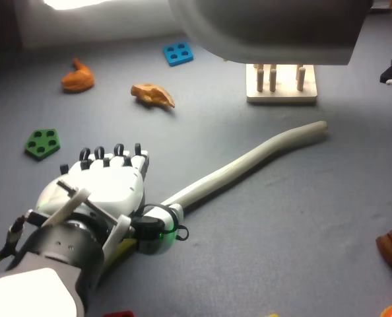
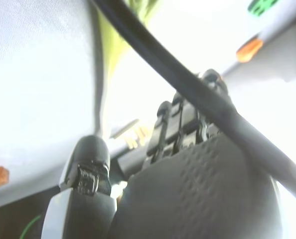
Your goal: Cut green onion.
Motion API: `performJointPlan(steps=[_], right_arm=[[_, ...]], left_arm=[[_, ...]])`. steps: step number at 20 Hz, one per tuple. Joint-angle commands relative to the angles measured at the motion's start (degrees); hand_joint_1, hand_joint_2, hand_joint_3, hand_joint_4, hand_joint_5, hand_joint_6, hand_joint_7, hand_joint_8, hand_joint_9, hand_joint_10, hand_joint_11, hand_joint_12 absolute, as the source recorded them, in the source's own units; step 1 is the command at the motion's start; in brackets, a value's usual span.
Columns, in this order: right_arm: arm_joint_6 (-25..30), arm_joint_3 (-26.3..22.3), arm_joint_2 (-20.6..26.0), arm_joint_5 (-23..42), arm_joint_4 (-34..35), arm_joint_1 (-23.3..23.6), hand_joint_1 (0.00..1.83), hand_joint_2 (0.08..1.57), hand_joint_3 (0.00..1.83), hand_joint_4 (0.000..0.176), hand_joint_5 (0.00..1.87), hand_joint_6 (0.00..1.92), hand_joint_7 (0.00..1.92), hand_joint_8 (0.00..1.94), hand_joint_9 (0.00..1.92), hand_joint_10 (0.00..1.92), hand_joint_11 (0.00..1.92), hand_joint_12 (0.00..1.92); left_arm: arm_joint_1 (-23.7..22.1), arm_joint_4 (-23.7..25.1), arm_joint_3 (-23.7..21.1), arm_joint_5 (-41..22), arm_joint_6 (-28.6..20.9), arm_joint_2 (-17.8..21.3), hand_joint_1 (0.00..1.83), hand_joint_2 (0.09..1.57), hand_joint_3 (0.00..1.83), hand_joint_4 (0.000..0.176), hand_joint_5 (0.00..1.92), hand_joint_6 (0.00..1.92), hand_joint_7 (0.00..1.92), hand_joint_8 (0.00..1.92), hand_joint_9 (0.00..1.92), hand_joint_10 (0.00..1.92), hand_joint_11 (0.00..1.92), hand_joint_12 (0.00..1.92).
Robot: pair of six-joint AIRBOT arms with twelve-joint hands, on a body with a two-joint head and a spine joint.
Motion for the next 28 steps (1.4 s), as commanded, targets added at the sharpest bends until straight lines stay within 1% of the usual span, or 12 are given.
performJointPlan(steps=[1, 5, 8, 11, 12, 14, 15, 18, 20, 25, 26, 28], right_arm=[[1.0, 0.9, 0.3, 7.4, 1.5, 0.3, 1.55, 0.72, 0.88, 0.176, 1.36, 1.92, 1.56, 1.94, 1.62, 1.92, 1.70, 1.92], [2.5, 3.9, -1.3, 7.4, 0.5, 0.2, 1.55, 0.72, 0.88, 0.176, 1.32, 1.92, 1.55, 1.94, 1.61, 1.92, 1.68, 1.92], [3.0, 4.6, -1.7, 7.4, 0.5, 0.2, 1.56, 0.71, 0.90, 0.176, 1.37, 1.92, 1.57, 1.94, 1.63, 1.92, 1.70, 1.92], [3.3, 5.0, -1.9, 7.5, 0.5, 0.2, 1.56, 0.72, 0.89, 0.176, 1.38, 1.92, 1.58, 1.94, 1.64, 1.92, 1.71, 1.92], [3.3, 5.7, -2.2, 7.4, 0.5, 0.2, 1.58, 0.71, 0.90, 0.176, 1.41, 1.92, 1.59, 1.94, 1.64, 1.92, 1.72, 1.92], [3.3, 6.3, -2.6, 7.3, 0.5, 0.2, 1.59, 0.70, 0.91, 0.176, 1.40, 1.92, 1.59, 1.94, 1.64, 1.92, 1.71, 1.92], [3.6, 7.4, -3.2, 7.3, 0.5, 0.2, 1.58, 0.70, 0.91, 0.176, 1.39, 1.92, 1.59, 1.94, 1.63, 1.92, 1.70, 1.92], [5.0, 9.4, -4.2, 7.1, -0.2, 0.1, 1.55, 0.71, 0.91, 0.176, 1.37, 1.92, 1.58, 1.94, 1.63, 1.92, 1.71, 1.92], [5.0, 9.5, -4.2, 7.1, -0.2, -0.1, 1.55, 0.72, 0.90, 0.176, 1.35, 1.92, 1.58, 1.94, 1.63, 1.92, 1.72, 1.92], [5.0, 9.5, -4.5, 7.1, -0.2, -0.6, 1.54, 0.72, 0.89, 0.176, 1.40, 1.92, 1.58, 1.94, 1.63, 1.92, 1.72, 1.92], [5.0, 9.5, -4.5, 6.9, -0.2, -0.7, 1.55, 0.72, 0.89, 0.176, 1.42, 1.92, 1.58, 1.94, 1.64, 1.92, 1.73, 1.92], [5.0, 9.5, -4.8, 6.9, -0.2, -1.0, 1.55, 0.72, 0.90, 0.176, 1.43, 1.92, 1.58, 1.94, 1.63, 1.92, 1.72, 1.92]], left_arm=[[-0.7, 5.6, 0.2, 1.5, 0.0, 0.4, 0.14, 1.41, 0.00, 0.000, 0.00, 0.00, 0.01, 0.00, 0.00, 0.00, 0.01, 0.03], [-1.9, 7.6, 0.2, -1.4, 0.2, 2.0, 0.14, 1.41, 0.00, 0.000, 0.00, 0.00, 0.00, 0.00, 0.00, 0.00, 0.00, 0.04], [-3.2, 7.8, 0.2, -3.8, 2.2, 3.3, 0.09, 1.42, 0.00, 0.000, 0.00, 0.00, 0.00, 0.00, 0.01, 0.00, 0.00, 0.02], [-3.8, 8.6, 0.2, -5.7, 2.4, 4.6, 0.08, 1.42, 0.00, 0.000, 0.00, 0.00, 0.00, 0.00, 0.01, 0.00, 0.00, 0.03], [-4.0, 9.3, 0.1, -7.8, 2.4, 5.9, 0.09, 1.42, 0.00, 0.000, 0.00, 0.00, 0.00, 0.00, 0.01, 0.00, 0.00, 0.00], [-4.1, 9.5, 0.1, -9.0, 2.4, 6.5, 0.08, 1.42, 0.00, 0.000, 0.00, 0.00, 0.00, 0.00, 0.00, 0.00, 0.00, 0.00], [-4.1, 9.6, 0.1, -9.6, 2.4, 7.0, 0.09, 1.42, 0.00, 0.000, 0.00, 0.00, 0.00, 0.00, 0.01, 0.00, 0.00, 0.00], [-4.3, 9.6, 0.1, -10.6, 2.4, 7.6, 0.10, 1.42, 0.00, 0.000, 0.01, 0.00, 0.00, 0.00, 0.01, 0.00, 0.00, 0.00], [-4.6, 9.7, 0.1, -11.2, 2.4, 7.9, 0.10, 1.42, 0.00, 0.000, 0.01, 0.00, 0.00, 0.00, 0.01, 0.00, 0.00, 0.00], [-5.0, 10.2, 0.2, -12.7, 2.4, 8.0, 0.11, 1.41, 0.00, 0.000, 0.01, 0.00, 0.00, 0.00, 0.00, 0.00, 0.00, 0.00], [-5.0, 10.2, 0.2, -12.8, 2.4, 8.0, 0.09, 1.41, 0.00, 0.000, 0.00, 0.00, 0.00, 0.00, 0.00, 0.00, 0.00, 0.00], [-5.0, 10.2, 0.2, -12.9, 2.4, 8.0, 0.12, 1.41, 0.00, 0.000, 0.01, 0.00, 0.00, 0.00, 0.00, 0.00, 0.00, 0.00]])
